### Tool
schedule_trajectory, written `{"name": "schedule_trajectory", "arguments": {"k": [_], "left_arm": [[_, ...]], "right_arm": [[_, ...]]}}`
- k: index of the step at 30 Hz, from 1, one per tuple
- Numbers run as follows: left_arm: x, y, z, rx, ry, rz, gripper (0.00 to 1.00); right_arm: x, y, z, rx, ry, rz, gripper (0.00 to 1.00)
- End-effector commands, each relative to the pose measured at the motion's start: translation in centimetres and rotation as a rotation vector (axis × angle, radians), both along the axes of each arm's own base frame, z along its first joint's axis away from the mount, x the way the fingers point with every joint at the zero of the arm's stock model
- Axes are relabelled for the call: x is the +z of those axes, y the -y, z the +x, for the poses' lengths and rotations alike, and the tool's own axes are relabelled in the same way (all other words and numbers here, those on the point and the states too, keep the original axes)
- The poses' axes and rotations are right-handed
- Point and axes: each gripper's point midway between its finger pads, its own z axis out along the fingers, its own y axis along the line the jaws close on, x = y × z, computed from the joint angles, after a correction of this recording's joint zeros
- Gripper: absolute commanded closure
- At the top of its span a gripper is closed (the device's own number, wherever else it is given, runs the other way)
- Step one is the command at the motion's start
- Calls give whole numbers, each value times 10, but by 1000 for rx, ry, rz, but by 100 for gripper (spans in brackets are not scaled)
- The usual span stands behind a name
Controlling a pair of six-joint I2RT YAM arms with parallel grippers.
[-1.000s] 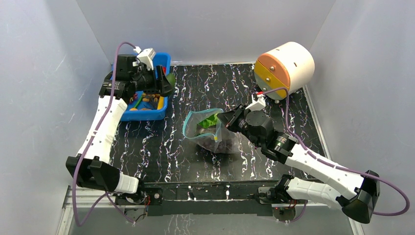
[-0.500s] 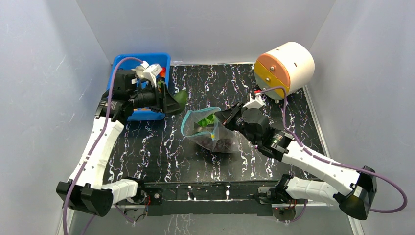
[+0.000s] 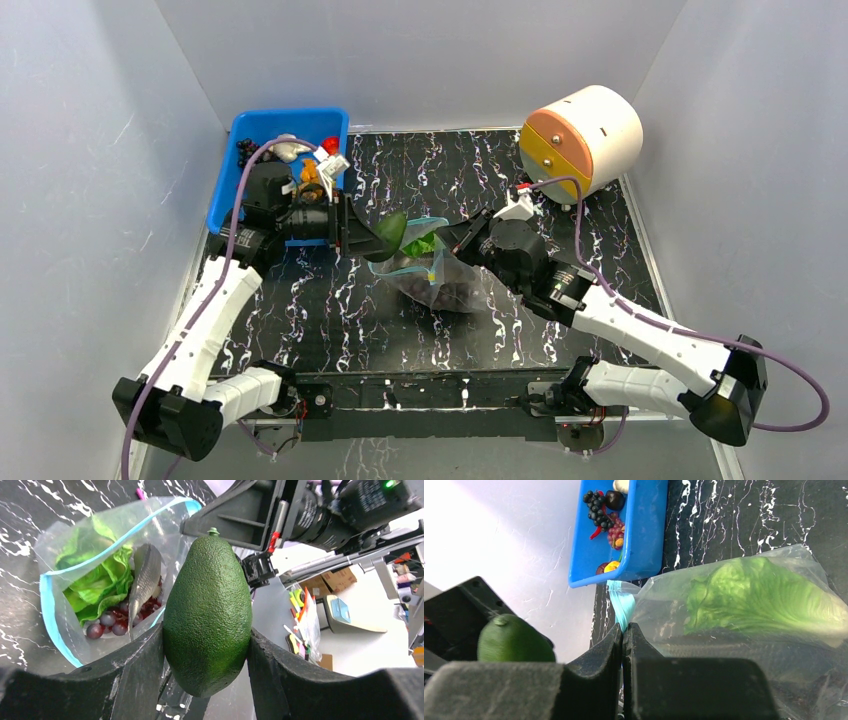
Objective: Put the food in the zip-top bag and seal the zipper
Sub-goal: Place the fake fruit in the zipper food storage bag.
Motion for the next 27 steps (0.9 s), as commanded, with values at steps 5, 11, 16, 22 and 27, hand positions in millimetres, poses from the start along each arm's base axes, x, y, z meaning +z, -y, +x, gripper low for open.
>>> {"name": "schedule_trajectory", "arguments": {"k": [5, 11, 16, 22, 27], "left_arm": [[-53, 9, -6, -67, -84, 21, 68], [-91, 8, 9, -16, -123, 113, 69], [-107, 8, 14, 14, -152, 172, 69], [-133, -2, 17, 70, -171, 301, 67], [-148, -7, 21, 102, -166, 371, 67]], "right_arm": [[66, -11, 5, 9, 118, 181, 100], [74, -34, -8, 163, 177, 165, 100], [78, -50, -19, 272, 217, 196, 100], [89, -53, -20, 286, 243, 224, 100], [94, -53, -20, 286, 254, 230, 100]]}}
